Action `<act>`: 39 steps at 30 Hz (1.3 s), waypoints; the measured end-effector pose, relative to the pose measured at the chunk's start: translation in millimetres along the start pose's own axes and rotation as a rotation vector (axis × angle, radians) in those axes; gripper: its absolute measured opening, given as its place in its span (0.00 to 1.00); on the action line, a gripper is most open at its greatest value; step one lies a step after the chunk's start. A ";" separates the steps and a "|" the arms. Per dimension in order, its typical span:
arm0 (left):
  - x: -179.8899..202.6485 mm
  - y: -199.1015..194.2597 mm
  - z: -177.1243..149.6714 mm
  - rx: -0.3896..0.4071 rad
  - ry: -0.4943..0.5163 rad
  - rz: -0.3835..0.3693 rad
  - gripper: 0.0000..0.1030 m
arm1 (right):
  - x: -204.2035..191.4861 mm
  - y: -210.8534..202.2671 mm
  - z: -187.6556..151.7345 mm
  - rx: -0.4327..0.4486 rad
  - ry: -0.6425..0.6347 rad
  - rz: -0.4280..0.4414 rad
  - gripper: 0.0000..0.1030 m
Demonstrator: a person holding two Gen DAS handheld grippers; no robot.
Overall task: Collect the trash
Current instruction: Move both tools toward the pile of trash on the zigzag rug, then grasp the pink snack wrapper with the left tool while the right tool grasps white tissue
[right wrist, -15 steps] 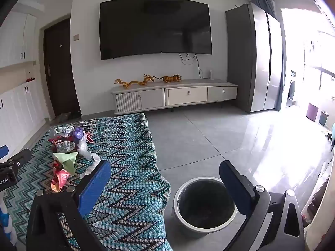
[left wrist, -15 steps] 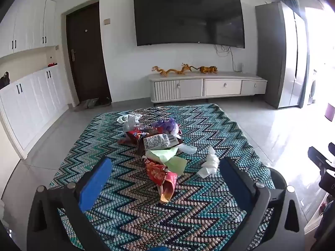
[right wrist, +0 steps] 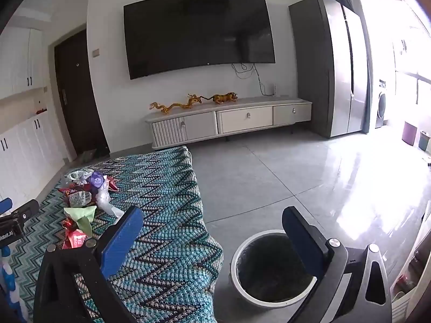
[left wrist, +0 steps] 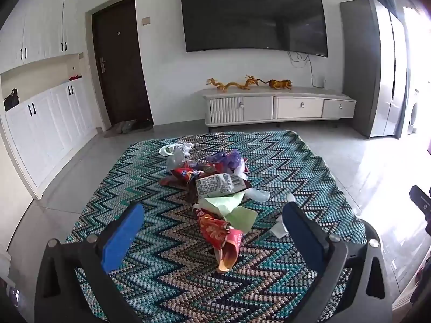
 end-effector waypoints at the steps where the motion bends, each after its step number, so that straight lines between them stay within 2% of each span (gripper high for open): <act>1: 0.8 4.6 -0.5 -0.013 0.000 0.005 1.00 | -0.1 1.4 0.8 0.005 0.002 0.006 1.00; 6: -11.5 12.0 -8.8 -0.054 -0.012 -0.003 1.00 | -5.6 0.3 5.7 0.034 -0.007 0.037 1.00; 10: -5.4 23.4 -12.0 -0.096 0.000 -0.013 1.00 | -12.3 0.7 7.9 0.039 -0.030 0.056 1.00; 13: 0.5 30.9 -22.8 -0.130 0.025 -0.053 1.00 | -18.4 3.2 8.4 0.041 -0.041 0.070 1.00; 16: 7.0 42.9 -30.4 -0.176 0.037 -0.091 1.00 | -25.3 9.3 8.4 0.015 -0.048 0.096 1.00; 21: 4.4 65.8 -46.3 -0.264 0.000 -0.157 0.91 | -36.6 27.4 3.3 -0.052 -0.061 0.115 1.00; 24: 3.0 81.0 -48.4 -0.298 -0.023 -0.162 0.87 | -48.9 40.0 -3.6 -0.097 -0.070 0.156 1.00; 28: 4.3 99.0 -47.2 -0.317 -0.013 -0.167 0.84 | -64.7 57.3 -9.4 -0.150 -0.088 0.196 0.86; 32: 4.9 117.6 -56.0 -0.365 -0.019 -0.183 0.64 | -85.4 78.3 -15.1 -0.219 -0.083 0.268 0.74; 33: 2.3 120.1 -59.3 -0.374 -0.027 -0.191 0.62 | -90.1 83.2 -16.6 -0.234 -0.086 0.281 0.74; 34: -0.1 121.8 -61.4 -0.379 -0.032 -0.198 0.55 | -94.0 86.9 -18.0 -0.242 -0.089 0.289 0.73; 36: -4.5 122.5 -64.6 -0.382 -0.054 -0.237 0.45 | -105.0 96.0 -22.3 -0.269 -0.096 0.316 0.71; 38: -8.4 119.9 -64.4 -0.374 -0.077 -0.281 0.31 | -114.3 105.1 -25.9 -0.294 -0.103 0.339 0.65; 39: -10.4 117.6 -64.7 -0.370 -0.081 -0.295 0.31 | -121.0 110.4 -29.1 -0.312 -0.105 0.357 0.63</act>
Point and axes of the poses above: each gripper's, at about its wrist camera, not at the fingertips, and y roughly the way its jaws point, x to its right, z to its top, the point moved 6 cm from there along y, roughly the way its jaws point, and after that the axes turned 3 degrees about x, right-handed, at the moved point
